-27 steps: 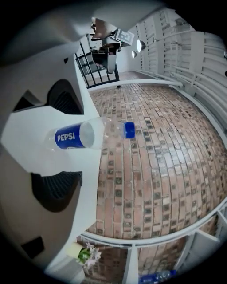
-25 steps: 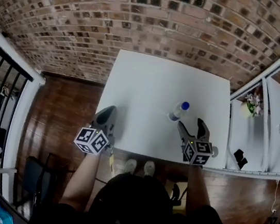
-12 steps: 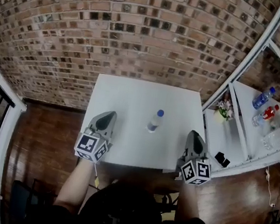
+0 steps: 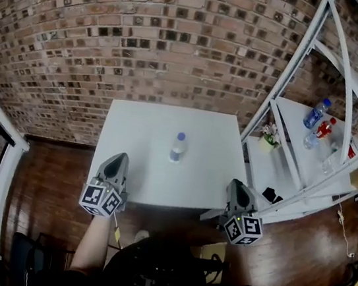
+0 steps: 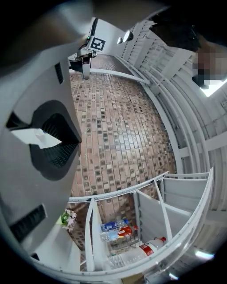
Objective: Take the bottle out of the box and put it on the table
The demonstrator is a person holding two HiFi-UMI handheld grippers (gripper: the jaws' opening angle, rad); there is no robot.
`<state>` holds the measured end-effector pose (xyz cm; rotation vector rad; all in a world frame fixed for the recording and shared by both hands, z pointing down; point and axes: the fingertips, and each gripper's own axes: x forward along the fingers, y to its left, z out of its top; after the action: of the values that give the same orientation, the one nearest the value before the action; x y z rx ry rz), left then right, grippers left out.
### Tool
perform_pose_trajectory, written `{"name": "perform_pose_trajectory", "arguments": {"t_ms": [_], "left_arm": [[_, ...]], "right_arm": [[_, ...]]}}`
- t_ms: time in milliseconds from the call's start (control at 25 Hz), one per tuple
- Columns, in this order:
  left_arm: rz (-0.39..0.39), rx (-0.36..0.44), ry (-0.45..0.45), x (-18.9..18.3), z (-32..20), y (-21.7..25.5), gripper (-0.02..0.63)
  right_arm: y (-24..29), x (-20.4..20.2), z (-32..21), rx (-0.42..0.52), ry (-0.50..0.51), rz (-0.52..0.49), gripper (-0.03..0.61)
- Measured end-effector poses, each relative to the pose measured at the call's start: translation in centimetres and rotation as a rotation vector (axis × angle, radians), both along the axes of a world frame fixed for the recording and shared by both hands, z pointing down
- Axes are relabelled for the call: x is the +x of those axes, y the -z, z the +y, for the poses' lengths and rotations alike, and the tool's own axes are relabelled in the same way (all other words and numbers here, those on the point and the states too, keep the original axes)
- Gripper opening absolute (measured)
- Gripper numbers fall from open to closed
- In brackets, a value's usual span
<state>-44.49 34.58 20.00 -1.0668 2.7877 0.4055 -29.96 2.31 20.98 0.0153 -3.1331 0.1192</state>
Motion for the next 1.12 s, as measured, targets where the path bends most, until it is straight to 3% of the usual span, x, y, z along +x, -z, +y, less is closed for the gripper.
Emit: {"name": "perform_pose_trajectory", "arguments": {"t_ms": [240, 560, 1120], "left_arm": [[-0.005, -0.047, 0.025, 4.0, 0.0, 0.1, 0.003], [-0.009, -0.028, 0.062, 7.9, 2.8, -0.3, 0.003], [-0.023, -0.032, 0.067, 9.9, 3.6, -1.1, 0.003]], "right_arm": [[-0.5, 2.5, -0.4, -0.035, 0.023, -0.001, 0.003], [-0.7, 5.7, 1.4, -0.049, 0.079, -0.006, 0.002], [-2.0, 6.1, 3.9, -0.052, 0.103, 0.009, 0.0]]}}
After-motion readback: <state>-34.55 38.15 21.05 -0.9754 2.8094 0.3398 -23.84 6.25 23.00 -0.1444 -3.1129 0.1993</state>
